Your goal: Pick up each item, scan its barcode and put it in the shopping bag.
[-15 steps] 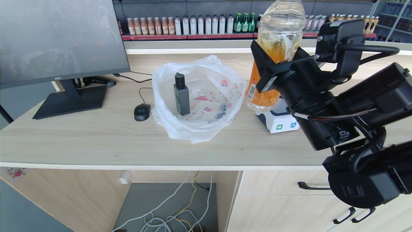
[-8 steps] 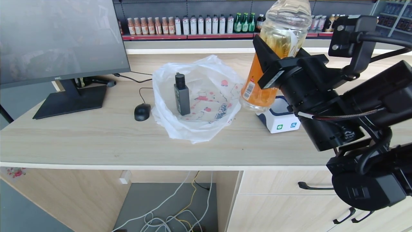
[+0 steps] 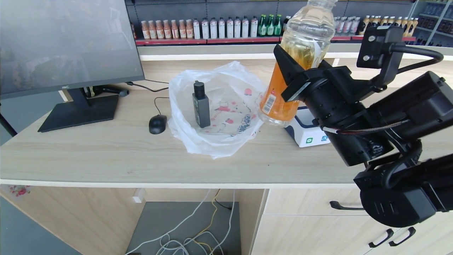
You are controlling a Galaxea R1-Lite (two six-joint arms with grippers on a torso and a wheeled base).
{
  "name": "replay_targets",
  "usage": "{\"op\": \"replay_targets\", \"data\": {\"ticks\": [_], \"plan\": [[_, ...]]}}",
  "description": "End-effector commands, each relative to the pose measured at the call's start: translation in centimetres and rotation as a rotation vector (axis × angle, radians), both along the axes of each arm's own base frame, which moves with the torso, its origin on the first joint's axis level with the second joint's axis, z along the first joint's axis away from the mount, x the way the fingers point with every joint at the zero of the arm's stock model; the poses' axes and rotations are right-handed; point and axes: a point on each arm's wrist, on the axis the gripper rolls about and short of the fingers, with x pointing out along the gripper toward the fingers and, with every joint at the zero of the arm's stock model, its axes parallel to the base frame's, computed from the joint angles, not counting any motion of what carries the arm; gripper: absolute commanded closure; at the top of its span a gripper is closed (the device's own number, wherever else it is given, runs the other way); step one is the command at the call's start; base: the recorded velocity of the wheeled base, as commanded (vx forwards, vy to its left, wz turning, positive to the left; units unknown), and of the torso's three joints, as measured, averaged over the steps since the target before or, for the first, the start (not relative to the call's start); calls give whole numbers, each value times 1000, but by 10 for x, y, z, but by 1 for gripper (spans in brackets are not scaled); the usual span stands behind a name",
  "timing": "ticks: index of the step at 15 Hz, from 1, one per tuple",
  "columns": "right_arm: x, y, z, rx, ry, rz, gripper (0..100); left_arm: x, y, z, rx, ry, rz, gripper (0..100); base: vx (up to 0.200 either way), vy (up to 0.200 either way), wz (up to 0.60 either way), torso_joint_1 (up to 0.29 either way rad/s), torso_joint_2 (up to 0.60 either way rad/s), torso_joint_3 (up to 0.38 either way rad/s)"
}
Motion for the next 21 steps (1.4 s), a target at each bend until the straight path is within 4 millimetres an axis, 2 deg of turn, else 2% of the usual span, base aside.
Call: {"op": "replay_targets", "data": {"ticks": [1,9,12,16,21], "plan": [[10,0,-7,-7,14,-13,100,0,0,0,0,0,-1,0,0,200,0,-2,2,2],[23,-9,-9,-14,14,-61,100,0,0,0,0,0,-1,0,0,200,0,5,3,2],[30,-16,-12,-33,13,-102,100,0,0,0,0,0,-1,0,0,0,0,0,0,0],[46,-11,-4,-39,-36,-119,100,0,0,0,0,0,-1,0,0,0,0,0,0,0],[76,-40,-8,-103,-6,-208,100,0,0,0,0,0,-1,0,0,0,0,0,0,0]]}}
